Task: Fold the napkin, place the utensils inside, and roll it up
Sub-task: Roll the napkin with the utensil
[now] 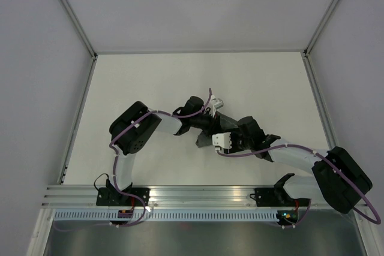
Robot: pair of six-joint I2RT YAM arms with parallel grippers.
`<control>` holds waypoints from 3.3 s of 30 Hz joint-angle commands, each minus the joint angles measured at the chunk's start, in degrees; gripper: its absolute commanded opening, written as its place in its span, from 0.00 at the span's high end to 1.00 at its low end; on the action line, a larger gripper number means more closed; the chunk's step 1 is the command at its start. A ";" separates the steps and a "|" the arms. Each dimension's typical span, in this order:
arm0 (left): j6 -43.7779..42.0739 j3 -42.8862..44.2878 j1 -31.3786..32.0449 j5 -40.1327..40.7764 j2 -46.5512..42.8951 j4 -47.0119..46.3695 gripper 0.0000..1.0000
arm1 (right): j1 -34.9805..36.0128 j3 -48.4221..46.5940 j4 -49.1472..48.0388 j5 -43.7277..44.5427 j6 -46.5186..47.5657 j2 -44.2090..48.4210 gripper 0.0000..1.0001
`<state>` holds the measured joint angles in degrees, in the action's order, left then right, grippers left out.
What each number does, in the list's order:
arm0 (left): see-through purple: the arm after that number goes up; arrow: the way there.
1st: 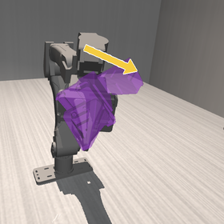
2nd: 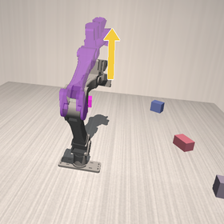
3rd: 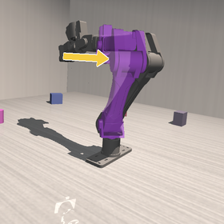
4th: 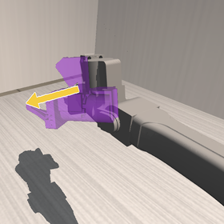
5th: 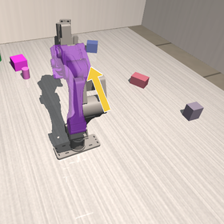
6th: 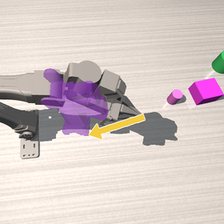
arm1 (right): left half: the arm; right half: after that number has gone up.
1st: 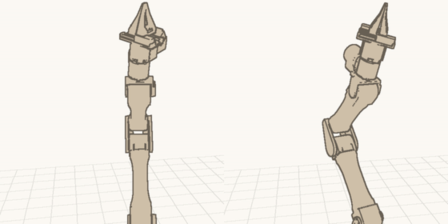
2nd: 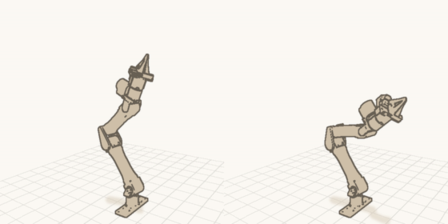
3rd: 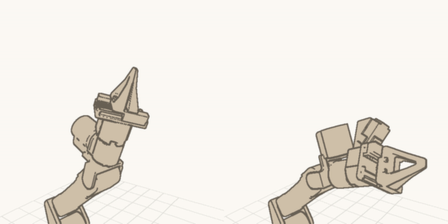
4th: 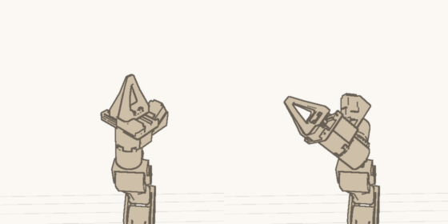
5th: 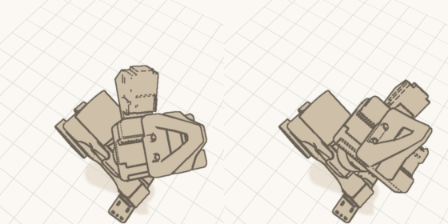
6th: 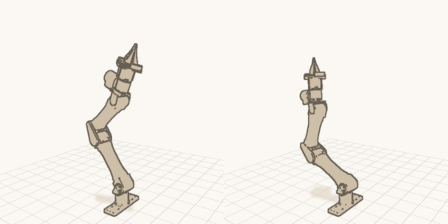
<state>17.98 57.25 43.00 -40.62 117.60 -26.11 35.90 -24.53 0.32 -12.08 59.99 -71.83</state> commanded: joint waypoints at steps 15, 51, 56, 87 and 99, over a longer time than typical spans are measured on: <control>-4.35 -3.55 0.06 -0.60 3.52 19.96 0.70 | 0.57 -2.97 5.04 2.76 1.36 -9.46 0.80; 1.89 -28.41 -6.88 33.40 -42.95 -7.19 0.36 | -8.38 -28.89 45.72 -9.80 5.75 -26.16 0.89; -2.58 -32.73 -2.67 40.44 -49.83 -11.15 0.36 | -10.23 -34.77 49.34 -12.09 6.72 -32.13 0.89; -36.52 -8.56 21.68 48.00 -11.26 -8.08 0.31 | -13.66 -47.45 55.58 -14.03 6.37 -47.26 0.91; -39.77 -7.69 21.68 53.80 -7.83 -9.67 0.31 | -13.66 -49.56 57.69 -14.82 6.02 -49.10 0.91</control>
<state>-18.28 47.57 64.66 11.51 108.33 -34.85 22.22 -77.80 58.35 -32.86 65.14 -114.24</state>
